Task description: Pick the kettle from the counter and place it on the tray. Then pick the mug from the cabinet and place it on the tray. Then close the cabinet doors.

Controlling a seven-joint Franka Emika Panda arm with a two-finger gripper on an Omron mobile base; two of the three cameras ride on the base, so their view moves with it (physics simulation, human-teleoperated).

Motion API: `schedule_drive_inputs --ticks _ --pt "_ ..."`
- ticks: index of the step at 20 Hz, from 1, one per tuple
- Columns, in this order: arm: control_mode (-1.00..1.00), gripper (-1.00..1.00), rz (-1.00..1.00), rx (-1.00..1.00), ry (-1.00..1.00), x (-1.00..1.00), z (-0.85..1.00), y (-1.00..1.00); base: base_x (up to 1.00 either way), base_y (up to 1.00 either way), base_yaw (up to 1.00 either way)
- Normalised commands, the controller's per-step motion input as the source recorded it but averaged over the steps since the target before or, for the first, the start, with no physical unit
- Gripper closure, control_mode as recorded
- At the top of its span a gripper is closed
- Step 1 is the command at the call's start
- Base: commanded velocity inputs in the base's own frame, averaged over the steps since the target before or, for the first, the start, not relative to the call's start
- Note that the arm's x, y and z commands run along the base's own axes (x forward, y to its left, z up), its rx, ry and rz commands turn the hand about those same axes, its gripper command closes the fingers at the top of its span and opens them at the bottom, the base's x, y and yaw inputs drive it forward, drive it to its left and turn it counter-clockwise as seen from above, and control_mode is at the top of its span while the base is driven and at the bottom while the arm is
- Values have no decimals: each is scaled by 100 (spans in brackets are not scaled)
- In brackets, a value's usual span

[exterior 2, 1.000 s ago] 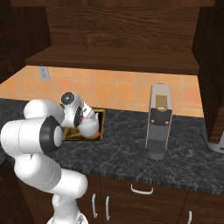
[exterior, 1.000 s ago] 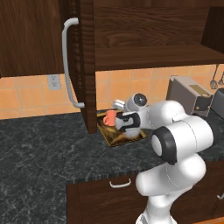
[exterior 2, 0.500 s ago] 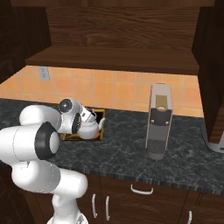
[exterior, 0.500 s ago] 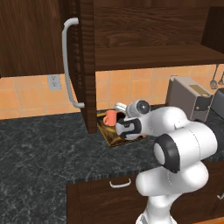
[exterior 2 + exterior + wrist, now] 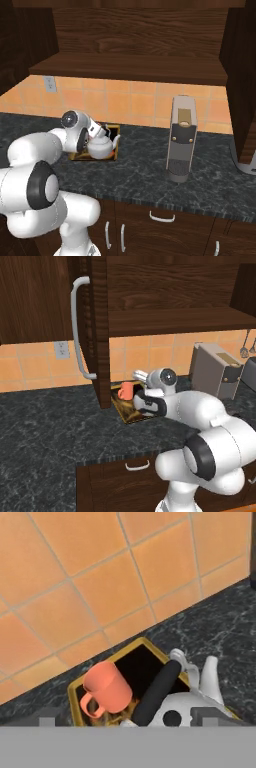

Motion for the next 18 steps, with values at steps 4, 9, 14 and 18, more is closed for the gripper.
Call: schedule_drive_inputs --ticks 4,9,14,18 --pt "-100 -100 0 0 0 -57 53 0 0 0 0" --pt "-100 -100 0 0 -2 -92 61 -4 0 0 0" --pt "-100 -100 0 0 -2 -100 71 -7 0 0 0" --pt "-100 -100 0 0 -1 -98 72 -5 0 0 0"
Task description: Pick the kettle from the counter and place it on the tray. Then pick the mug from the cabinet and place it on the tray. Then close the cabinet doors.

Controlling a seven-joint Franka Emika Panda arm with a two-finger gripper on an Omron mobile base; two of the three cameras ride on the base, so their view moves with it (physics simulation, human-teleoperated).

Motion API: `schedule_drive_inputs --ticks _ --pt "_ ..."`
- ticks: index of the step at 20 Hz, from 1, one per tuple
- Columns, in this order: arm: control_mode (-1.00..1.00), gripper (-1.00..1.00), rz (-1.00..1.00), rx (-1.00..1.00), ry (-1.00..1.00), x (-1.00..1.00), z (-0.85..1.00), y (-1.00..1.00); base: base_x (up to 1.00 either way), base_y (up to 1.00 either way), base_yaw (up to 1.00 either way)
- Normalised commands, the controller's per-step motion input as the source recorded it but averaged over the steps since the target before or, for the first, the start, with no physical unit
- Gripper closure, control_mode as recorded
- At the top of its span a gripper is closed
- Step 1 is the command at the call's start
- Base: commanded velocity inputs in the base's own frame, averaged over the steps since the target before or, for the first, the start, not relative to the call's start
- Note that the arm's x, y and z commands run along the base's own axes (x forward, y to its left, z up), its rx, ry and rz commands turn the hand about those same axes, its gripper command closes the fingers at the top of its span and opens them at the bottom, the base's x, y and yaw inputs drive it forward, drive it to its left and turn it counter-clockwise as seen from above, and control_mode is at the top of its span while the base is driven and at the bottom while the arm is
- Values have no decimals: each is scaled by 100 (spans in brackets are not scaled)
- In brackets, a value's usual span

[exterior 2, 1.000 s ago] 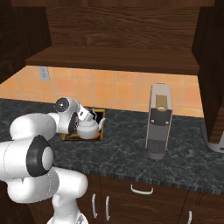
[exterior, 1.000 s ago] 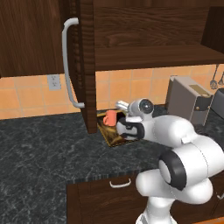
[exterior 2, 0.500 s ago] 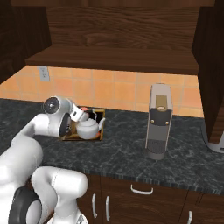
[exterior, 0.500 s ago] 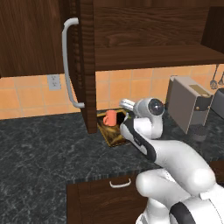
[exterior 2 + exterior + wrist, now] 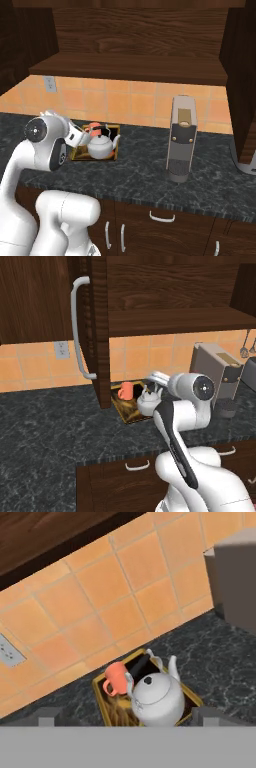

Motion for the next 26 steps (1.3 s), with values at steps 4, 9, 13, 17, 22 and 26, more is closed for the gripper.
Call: schedule_drive_inputs --ticks 4,9,13,17,22,26 --pt "-100 -100 1 -7 0 -90 65 -6 0 0 0" --pt "-100 -100 4 -9 0 -74 20 0 0 0 0" --pt "-100 -100 9 -6 -2 -54 -16 -1 0 0 0" --pt "-100 -100 14 -13 -13 -96 4 -1 0 0 0" --pt "-100 -100 17 -21 -9 -91 24 1 0 0 0" --pt "-100 -100 19 -23 -20 -87 6 4 0 0 0"
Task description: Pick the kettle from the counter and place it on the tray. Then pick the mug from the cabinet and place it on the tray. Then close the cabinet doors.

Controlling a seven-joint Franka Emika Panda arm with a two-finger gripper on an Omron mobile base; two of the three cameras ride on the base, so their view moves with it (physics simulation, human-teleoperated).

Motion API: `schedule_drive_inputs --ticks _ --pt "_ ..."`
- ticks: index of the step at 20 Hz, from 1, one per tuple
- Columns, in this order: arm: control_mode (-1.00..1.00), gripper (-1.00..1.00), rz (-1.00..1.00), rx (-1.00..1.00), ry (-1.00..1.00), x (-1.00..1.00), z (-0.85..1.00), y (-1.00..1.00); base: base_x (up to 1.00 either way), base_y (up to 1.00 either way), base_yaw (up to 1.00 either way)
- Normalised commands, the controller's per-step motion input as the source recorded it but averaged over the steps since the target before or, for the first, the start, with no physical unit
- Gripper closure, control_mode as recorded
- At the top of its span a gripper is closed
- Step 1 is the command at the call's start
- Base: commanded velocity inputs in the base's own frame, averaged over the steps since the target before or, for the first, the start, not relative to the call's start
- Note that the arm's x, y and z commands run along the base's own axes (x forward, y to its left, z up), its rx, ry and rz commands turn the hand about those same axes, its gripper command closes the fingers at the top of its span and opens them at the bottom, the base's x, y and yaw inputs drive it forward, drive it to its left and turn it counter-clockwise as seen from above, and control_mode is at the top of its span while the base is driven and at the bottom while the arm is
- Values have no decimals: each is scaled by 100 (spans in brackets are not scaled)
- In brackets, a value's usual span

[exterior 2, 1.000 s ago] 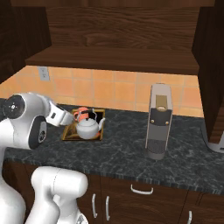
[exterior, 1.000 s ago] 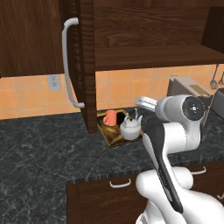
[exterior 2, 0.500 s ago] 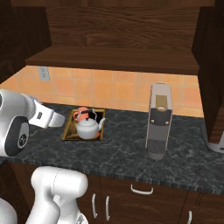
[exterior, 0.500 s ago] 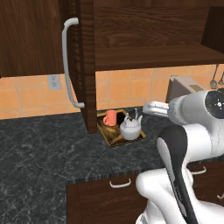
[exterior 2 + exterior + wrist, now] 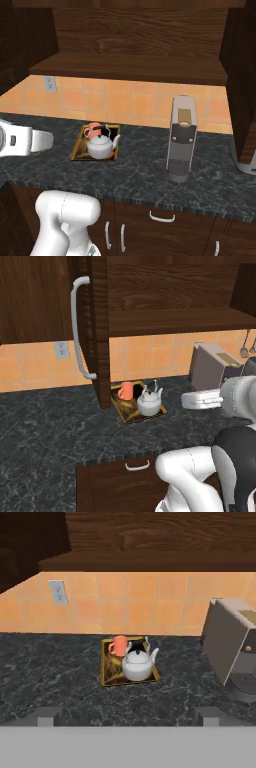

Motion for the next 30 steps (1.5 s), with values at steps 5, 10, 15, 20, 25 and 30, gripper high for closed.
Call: schedule_drive_inputs --ticks 5,10,15,20,25,30 --pt "-100 -100 21 -25 -25 -61 8 22 0 0 0" --pt "-100 -100 25 -23 -29 -38 15 37 0 0 0" --pt "-100 -100 32 -20 -26 -33 9 46 0 0 0" --pt "-100 -100 33 -24 -25 -18 9 58 0 0 0" --pt "-100 -100 26 -25 -27 -15 10 60 0 0 0" --pt "-100 -100 17 -23 -27 -13 1 56 0 0 0"
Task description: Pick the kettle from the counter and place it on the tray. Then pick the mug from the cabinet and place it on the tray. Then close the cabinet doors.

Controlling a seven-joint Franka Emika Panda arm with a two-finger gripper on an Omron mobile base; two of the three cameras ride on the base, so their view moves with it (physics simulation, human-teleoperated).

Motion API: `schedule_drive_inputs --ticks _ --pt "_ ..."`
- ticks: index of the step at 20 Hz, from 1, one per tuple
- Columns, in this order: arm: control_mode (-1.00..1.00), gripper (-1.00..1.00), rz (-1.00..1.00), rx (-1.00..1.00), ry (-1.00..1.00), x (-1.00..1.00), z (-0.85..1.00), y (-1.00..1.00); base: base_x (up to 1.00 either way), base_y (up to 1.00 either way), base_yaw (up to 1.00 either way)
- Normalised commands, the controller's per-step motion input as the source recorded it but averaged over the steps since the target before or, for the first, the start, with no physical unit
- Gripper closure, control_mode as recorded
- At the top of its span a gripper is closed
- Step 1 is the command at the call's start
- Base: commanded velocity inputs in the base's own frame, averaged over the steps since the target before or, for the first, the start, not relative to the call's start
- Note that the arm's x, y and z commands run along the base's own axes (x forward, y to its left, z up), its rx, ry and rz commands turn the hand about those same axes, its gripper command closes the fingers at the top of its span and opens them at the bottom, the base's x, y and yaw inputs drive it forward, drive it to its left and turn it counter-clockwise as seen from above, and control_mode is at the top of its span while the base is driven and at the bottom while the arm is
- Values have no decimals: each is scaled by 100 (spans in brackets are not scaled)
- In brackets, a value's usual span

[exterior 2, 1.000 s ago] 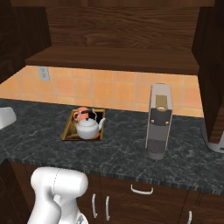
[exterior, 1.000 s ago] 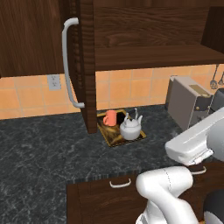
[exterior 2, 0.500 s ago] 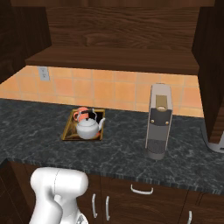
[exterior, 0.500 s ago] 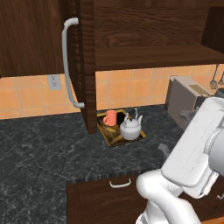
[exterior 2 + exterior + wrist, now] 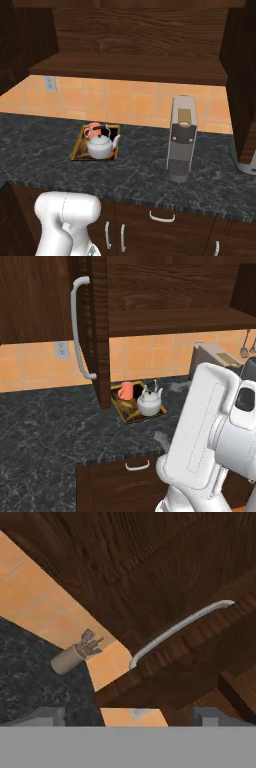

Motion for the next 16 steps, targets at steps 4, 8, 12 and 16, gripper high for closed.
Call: schedule_drive_inputs --ticks 4,8,12,16 --pt "-100 -100 5 -23 -19 0 0 54 0 0 0" --pt "-100 -100 0 -23 0 2 -1 54 0 0 0" --pt "-100 -100 -5 -22 0 14 0 49 0 0 0" --pt "-100 -100 -11 -17 0 17 -3 41 0 0 0"
